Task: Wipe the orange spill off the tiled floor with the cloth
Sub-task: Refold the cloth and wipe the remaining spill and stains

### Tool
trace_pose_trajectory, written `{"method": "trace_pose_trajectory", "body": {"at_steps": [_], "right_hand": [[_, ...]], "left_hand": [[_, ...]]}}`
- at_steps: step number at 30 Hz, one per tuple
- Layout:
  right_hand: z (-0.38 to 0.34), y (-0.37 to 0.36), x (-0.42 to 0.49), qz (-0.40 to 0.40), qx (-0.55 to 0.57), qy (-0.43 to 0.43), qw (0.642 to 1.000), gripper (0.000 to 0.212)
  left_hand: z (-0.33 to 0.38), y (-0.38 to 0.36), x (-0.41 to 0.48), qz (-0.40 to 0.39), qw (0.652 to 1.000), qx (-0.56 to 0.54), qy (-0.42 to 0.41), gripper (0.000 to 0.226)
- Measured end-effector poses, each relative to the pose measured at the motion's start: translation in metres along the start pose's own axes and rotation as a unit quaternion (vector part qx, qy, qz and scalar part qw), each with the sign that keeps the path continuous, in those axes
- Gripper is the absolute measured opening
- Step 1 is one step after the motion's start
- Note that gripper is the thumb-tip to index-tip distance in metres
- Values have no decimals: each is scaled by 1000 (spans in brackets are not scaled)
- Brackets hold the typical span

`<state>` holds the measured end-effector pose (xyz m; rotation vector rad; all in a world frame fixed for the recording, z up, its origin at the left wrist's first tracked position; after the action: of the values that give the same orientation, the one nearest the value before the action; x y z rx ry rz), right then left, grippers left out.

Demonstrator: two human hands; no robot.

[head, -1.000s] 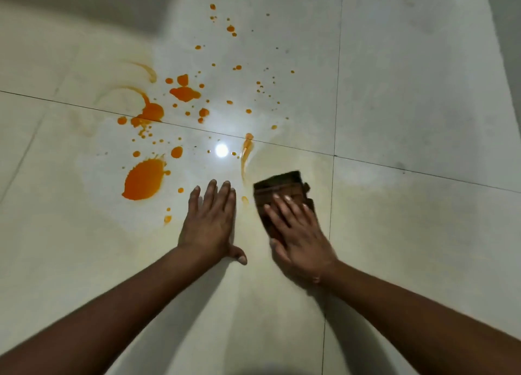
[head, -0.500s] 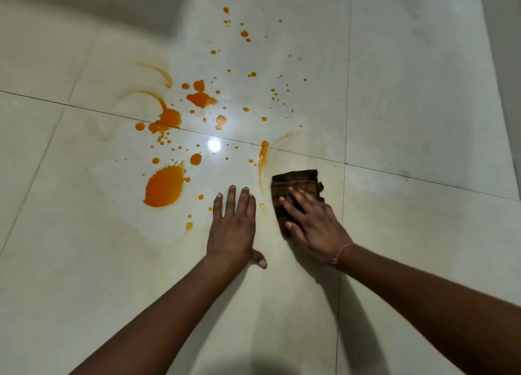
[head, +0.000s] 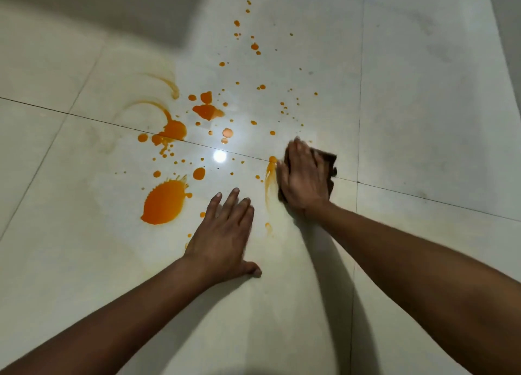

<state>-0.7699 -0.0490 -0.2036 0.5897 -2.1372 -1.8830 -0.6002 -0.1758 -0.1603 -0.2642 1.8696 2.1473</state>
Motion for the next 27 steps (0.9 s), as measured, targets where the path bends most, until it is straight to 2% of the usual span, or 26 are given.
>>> {"method": "trace_pose_trajectory", "body": {"at_steps": [2, 5, 7, 8, 10, 11, 13, 14, 17, 19, 21, 23, 25, 27], "right_hand": [[-27, 0, 38, 9, -12, -20, 1000, 67], [-57, 0, 8, -24, -4, 130, 991, 74], [-42, 4, -50, -66, 8, 220, 973, 74], [-27, 7, -69, -78, 11, 237, 968, 73], [-3, 8, -65, -74, 5, 215, 974, 74], [0, 9, -47, -65, 1, 175, 982, 76], [-14, 5, -1, -29, -12, 100, 994, 78], [-28, 2, 12, -21, -20, 91, 995, 78], [-55, -1, -11, -40, -10, 171, 984, 76], [-39, 2, -58, -63, -14, 238, 969, 74], [-14, 3, -78, -72, -20, 263, 962, 74], [-10, 0, -58, -73, -26, 220, 972, 74], [-39, -6, -23, -46, -23, 157, 986, 75], [-75, -10, -7, -32, -27, 163, 986, 76]], "left_hand": [[-6, 3, 3, 5, 999, 33, -32, 113], [-13, 6, -7, 24, 998, 32, -49, 106], [-17, 10, -23, 47, 998, 17, -42, 92], [-19, 10, -30, 60, 997, 12, -39, 86], [-19, 1, -45, 64, 997, -1, -43, 79], [-18, -4, -50, 54, 997, 3, -48, 79], [-17, -16, -52, 56, 997, 19, -53, 81], [-18, -20, -50, 59, 997, 28, -46, 83], [-21, -23, -54, 60, 997, 29, -28, 79], [-25, -24, -62, 53, 998, 19, -17, 76], [-26, -28, -71, 40, 999, 22, -17, 75], [-28, -34, -74, 34, 999, 26, -17, 75], [-29, -37, -73, 39, 999, 33, -20, 75], [-31, -38, -74, 62, 997, 34, -18, 76]]}}
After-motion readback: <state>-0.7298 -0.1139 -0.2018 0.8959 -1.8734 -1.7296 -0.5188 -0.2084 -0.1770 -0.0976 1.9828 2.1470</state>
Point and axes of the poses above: each hand's wrist, its own x-axis towards the middle knuckle, its own y-axis out of the back of the hand, z = x × y, the point moved 1 cm from there along x, towards the middle knuckle, and after that the axes turned 4 degrees about z, right-handed, at the moved point
